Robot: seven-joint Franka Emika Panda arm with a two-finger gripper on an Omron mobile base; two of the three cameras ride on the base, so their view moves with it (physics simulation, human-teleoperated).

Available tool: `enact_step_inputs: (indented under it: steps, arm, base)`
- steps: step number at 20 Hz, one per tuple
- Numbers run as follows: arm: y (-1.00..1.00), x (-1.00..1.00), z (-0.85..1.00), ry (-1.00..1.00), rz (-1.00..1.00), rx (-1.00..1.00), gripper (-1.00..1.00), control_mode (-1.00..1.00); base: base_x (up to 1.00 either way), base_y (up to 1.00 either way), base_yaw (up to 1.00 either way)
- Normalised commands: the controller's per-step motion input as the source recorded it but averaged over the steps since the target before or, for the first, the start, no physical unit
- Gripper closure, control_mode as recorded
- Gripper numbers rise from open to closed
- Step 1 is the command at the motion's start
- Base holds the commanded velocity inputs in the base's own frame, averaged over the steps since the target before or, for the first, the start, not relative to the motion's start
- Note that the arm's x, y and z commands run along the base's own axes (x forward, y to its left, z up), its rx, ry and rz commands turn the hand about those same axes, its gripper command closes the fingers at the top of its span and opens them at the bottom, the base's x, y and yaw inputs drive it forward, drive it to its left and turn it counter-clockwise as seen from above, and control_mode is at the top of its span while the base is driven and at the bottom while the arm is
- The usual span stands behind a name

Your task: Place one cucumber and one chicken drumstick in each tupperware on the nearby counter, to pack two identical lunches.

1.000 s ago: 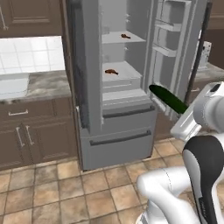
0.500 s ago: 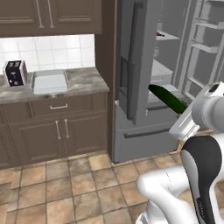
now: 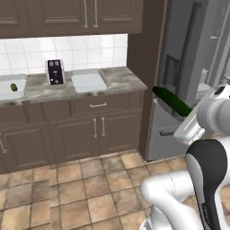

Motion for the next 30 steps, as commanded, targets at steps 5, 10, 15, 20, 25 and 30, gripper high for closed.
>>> enact_step_inputs:
  steps: [5,10,15,20,25,30]
  arm:
    - [0.00,0.00,0.00,0.00,0.00,0.00,1.00,1.00]
    - [0.00,0.00,0.00,0.00,0.00,0.00,1.00,1.00]
    - [0.00,0.00,0.00,0.00,0.00,0.00,1.00,1.00]
    - [0.00,0.00,0.00,0.00,0.00,0.00,1.00,1.00]
    - [0.00,0.00,0.00,0.00,0.00,0.00,1.00,1.00]
    - [0.00,0.00,0.00,0.00,0.00,0.00,1.00,1.00]
  base:
    - [0.73,0.70,0.00]
    - [1.00,-0.05,-0.02]
    - [1.00,-0.10,0.00]
    - [1.00,0.00,0.00]
    - [0.97,0.00,0.00]
    - [0.76,0.00,-0.01]
